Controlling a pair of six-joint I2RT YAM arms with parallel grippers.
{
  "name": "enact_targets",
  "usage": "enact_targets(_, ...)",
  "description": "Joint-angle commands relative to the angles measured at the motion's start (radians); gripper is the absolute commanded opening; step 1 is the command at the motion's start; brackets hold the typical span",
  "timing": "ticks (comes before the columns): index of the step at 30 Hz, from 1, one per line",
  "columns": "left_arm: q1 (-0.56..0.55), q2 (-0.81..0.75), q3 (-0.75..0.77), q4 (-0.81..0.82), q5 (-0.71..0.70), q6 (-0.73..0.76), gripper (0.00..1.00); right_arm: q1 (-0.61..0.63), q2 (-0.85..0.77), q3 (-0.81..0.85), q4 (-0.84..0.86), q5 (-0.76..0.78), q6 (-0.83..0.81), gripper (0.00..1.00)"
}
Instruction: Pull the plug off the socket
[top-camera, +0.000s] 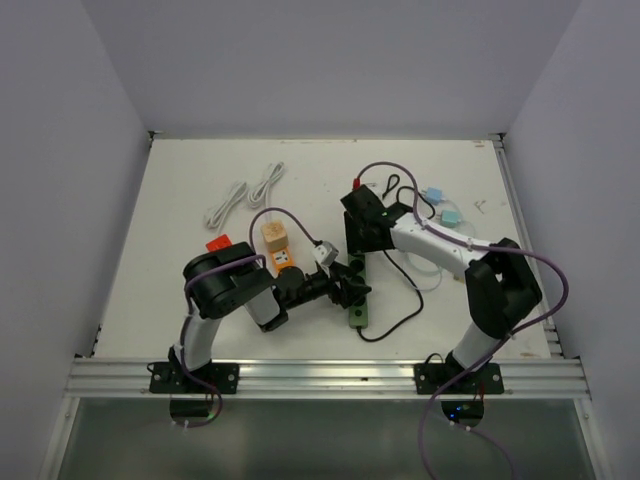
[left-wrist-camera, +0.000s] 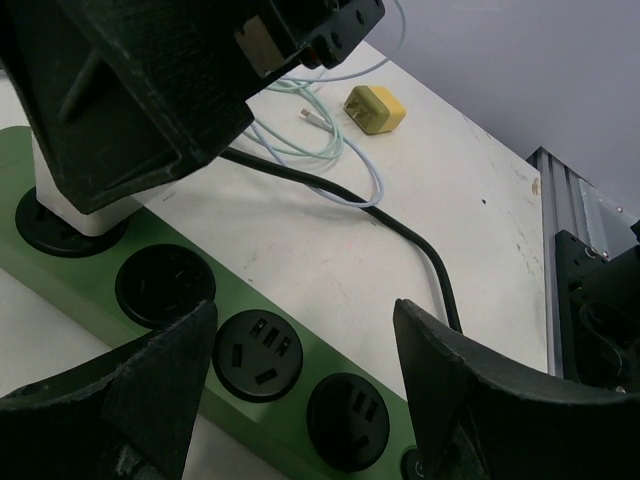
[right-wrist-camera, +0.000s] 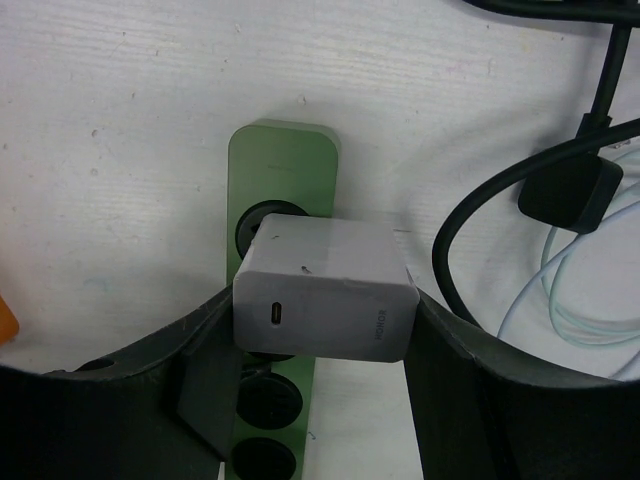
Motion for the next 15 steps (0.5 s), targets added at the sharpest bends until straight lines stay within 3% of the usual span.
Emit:
enact_targets(1,0.008,0.072,-0.022,-0.098,0.005,-0.020,0.77,0.066,0.010,0.120,-0.112,0.117,0.004,0.00)
enact_targets(7,0.010,0.082,0.006,-0.176,-0.001,-0.002,0.76,0.093,0.044,0.161,-0.154,0.163,0.007,0.00)
enact_targets(15,-0.019,0.088,0.087,-0.400,-0.091,0.074,0.75,0.096,0.066,0.201,-0.171,0.155,0.004,0.00)
